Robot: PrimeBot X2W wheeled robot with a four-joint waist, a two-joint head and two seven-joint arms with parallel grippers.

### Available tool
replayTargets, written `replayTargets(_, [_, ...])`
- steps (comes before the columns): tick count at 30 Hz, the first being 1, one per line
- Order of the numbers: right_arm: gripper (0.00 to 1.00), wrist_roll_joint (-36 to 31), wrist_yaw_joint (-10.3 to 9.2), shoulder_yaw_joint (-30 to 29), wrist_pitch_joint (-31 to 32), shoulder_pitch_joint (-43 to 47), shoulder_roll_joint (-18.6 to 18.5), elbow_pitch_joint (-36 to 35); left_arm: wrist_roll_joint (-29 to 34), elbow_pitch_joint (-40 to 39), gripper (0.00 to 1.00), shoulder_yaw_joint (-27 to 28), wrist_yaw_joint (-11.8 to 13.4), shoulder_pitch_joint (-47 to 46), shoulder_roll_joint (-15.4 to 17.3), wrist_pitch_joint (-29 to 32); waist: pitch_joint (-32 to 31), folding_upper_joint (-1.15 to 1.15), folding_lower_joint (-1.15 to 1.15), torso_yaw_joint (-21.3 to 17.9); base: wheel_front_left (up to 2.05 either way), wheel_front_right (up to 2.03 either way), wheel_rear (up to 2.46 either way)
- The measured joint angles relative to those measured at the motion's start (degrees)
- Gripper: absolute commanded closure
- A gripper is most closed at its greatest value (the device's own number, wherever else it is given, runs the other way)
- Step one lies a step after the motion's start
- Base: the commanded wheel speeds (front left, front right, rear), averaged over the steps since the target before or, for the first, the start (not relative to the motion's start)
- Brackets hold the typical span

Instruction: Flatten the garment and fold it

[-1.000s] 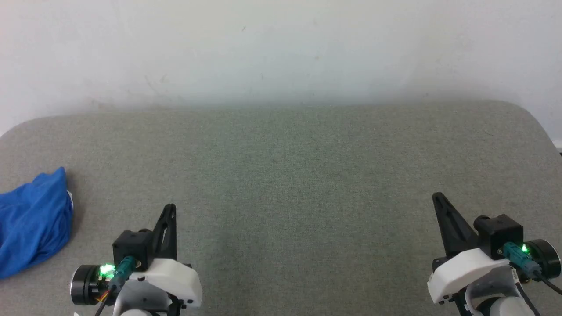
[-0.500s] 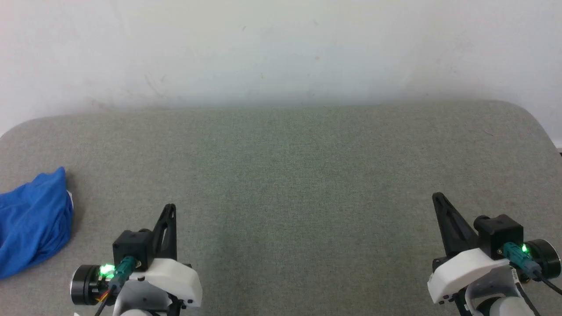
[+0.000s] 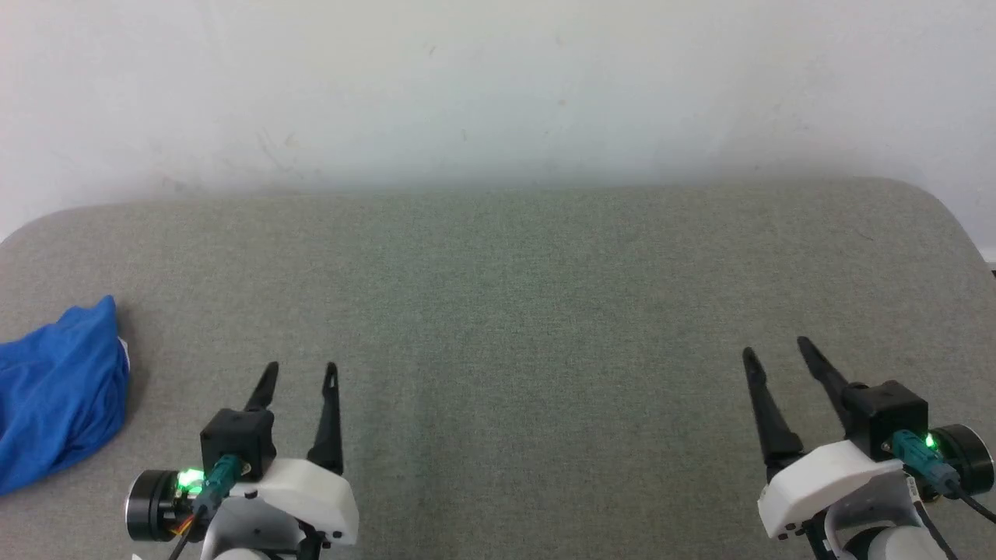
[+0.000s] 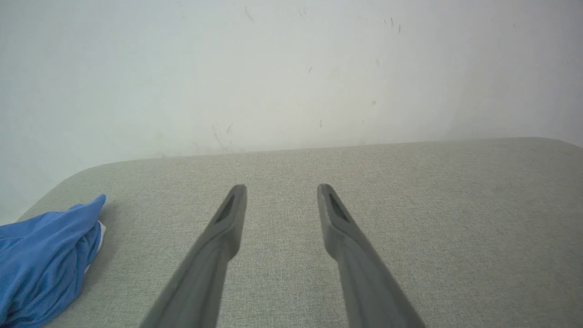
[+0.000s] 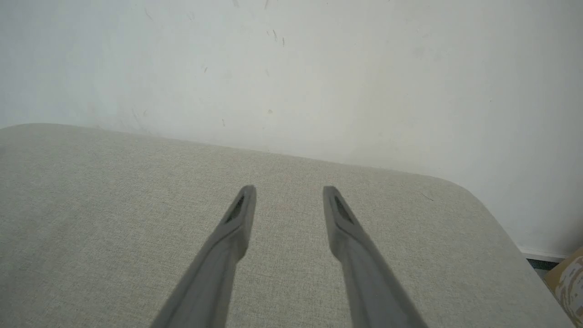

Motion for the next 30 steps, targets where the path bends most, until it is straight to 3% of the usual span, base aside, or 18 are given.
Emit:
replayTargets(16, [0.00, 1.16, 0.00, -0.67, -1.69, 0.00, -0.01, 0.81, -2.29, 0.55, 0.00, -1.04, 0.01, -0.02, 0.00, -1.62, -0.03, 0.00, 0.00, 0.50, 0.00, 0.00, 0.00])
replayTargets(30, [0.00, 2.18, 0.00, -0.46, -3.24, 0.02, 0.00, 0.48, -4.50, 0.92, 0.00, -0.99, 0.20, -0.15, 0.00, -3.26, 0.08, 0.00, 0.00, 3.26, 0.00, 0.00, 0.00])
